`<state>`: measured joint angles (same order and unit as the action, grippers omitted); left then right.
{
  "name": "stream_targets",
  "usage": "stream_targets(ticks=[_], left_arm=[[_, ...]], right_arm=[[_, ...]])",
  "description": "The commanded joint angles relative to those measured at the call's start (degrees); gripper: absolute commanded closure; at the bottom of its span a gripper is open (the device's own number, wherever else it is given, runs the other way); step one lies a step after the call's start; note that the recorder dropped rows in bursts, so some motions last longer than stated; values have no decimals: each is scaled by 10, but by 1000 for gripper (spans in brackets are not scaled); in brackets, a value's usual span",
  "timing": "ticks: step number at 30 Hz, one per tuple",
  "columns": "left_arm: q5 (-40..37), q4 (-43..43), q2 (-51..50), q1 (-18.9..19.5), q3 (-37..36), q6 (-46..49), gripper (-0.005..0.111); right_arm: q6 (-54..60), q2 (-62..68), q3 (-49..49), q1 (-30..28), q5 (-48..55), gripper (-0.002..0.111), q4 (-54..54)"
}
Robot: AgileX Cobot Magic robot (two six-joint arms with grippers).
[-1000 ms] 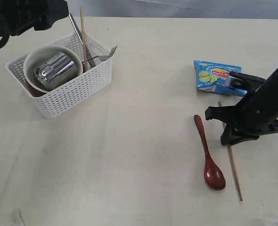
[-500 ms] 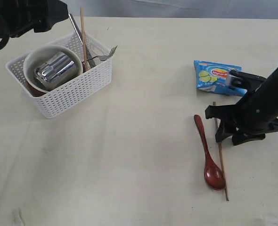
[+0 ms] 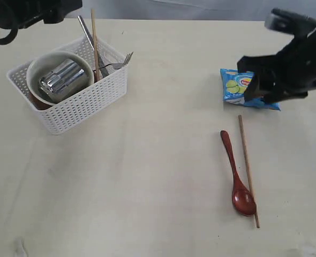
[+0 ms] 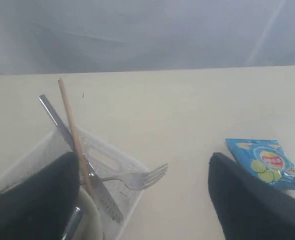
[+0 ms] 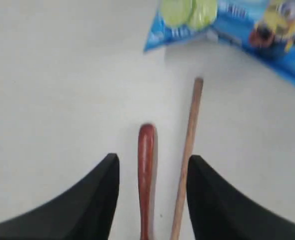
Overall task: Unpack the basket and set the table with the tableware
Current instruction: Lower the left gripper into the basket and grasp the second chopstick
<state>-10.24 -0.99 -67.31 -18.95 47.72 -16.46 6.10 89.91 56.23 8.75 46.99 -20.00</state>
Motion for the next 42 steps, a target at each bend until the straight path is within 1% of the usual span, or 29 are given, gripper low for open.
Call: stream_targets(ticks=[1,3,5,9,15,19,22,25,29,34,39,42], left_arm=[[-32,-3,-76,31,68,11,39],[-56,-3,-123,44,112,11,39],[-78,-3,-172,49,154,17,39],[-108,-3,-267,51,241,19,39],[-116,-3,-398,51,368,19,39],[-127,-3,-470,52,439,19,39],[-128,-3,-505,58,476,12,39],[-128,-4,-527,65,499,12,39],[-130,-6,-534,80,507,10,39],[-123,-5,-537,90,507,8,39],[-86,-4,-568,90,508,6,39],[-77,-2,-580,90,508,6,39]], right_arm=[[7,-30,37,0,-48,66,5],[7,-33,46,0,-82,66,5],[7,-33,54,0,-93,66,3],[44,-33,56,7,-123,66,2],[65,-33,56,7,-193,66,3],[100,-33,56,7,-187,66,4],[112,-33,56,7,-181,66,4],[119,-33,42,7,-203,66,4],[119,-33,27,7,-243,66,4],[119,-33,27,7,-244,66,4],[119,-33,27,7,-246,66,4],[119,-33,27,7,-247,66,4]])
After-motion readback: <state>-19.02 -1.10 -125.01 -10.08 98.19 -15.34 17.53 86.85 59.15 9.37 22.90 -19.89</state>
